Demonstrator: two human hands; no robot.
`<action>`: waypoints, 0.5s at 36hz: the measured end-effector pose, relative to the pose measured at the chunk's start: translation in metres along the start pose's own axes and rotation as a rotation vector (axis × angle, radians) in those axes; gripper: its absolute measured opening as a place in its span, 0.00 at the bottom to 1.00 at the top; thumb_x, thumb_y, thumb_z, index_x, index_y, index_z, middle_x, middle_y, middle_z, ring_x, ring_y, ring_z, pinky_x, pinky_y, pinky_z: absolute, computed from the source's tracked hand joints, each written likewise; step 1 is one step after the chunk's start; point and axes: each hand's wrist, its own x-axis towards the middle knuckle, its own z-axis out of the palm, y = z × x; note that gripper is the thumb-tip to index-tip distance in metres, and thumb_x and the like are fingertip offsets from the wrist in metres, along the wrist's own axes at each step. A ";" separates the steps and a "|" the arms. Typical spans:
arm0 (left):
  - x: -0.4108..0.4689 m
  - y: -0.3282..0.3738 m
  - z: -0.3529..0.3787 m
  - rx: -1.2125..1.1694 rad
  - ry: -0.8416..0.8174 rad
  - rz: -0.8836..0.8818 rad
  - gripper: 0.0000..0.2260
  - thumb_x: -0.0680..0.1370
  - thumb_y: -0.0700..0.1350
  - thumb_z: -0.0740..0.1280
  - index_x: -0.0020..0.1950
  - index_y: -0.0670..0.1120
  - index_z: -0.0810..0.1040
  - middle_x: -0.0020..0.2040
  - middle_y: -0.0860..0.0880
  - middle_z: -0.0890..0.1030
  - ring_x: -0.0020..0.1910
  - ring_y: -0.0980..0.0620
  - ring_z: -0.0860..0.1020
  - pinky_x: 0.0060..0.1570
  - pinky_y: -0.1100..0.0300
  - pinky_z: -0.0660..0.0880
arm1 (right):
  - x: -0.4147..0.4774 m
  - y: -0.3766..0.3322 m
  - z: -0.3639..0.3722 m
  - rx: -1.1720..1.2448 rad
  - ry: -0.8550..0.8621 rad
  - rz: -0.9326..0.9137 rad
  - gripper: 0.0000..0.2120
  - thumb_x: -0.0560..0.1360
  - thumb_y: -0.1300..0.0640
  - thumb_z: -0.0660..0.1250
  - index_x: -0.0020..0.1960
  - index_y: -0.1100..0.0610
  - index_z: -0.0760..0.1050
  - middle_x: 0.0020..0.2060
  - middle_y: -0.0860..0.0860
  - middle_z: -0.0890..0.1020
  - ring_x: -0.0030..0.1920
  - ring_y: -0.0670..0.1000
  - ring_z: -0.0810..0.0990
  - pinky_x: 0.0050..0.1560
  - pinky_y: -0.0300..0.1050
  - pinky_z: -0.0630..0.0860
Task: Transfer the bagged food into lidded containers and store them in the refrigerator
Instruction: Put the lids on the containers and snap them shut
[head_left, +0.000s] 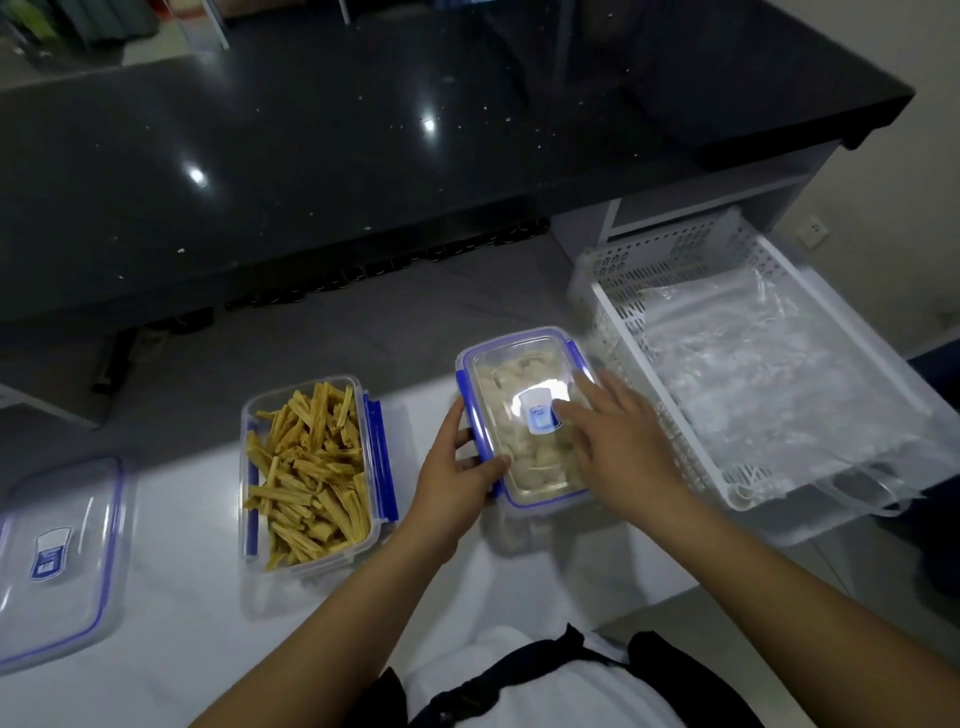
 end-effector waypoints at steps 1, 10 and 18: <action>0.006 0.003 0.005 0.002 0.000 0.003 0.37 0.76 0.36 0.72 0.75 0.67 0.63 0.60 0.57 0.78 0.51 0.54 0.84 0.44 0.51 0.84 | 0.002 0.001 0.002 -0.072 -0.046 -0.022 0.22 0.81 0.51 0.58 0.75 0.50 0.68 0.78 0.51 0.63 0.79 0.60 0.54 0.76 0.59 0.52; 0.040 0.025 0.043 -0.019 0.037 0.024 0.36 0.77 0.36 0.71 0.77 0.63 0.62 0.58 0.57 0.77 0.56 0.51 0.81 0.45 0.53 0.84 | 0.027 0.035 0.014 -0.184 -0.096 -0.121 0.27 0.84 0.51 0.48 0.81 0.52 0.47 0.81 0.52 0.50 0.81 0.53 0.46 0.77 0.48 0.39; 0.046 0.028 0.045 -0.038 0.025 -0.002 0.36 0.78 0.37 0.71 0.78 0.63 0.60 0.61 0.56 0.76 0.56 0.49 0.80 0.41 0.55 0.84 | 0.029 0.042 0.016 -0.165 -0.115 -0.122 0.33 0.79 0.39 0.34 0.81 0.49 0.43 0.81 0.51 0.48 0.81 0.52 0.43 0.79 0.51 0.41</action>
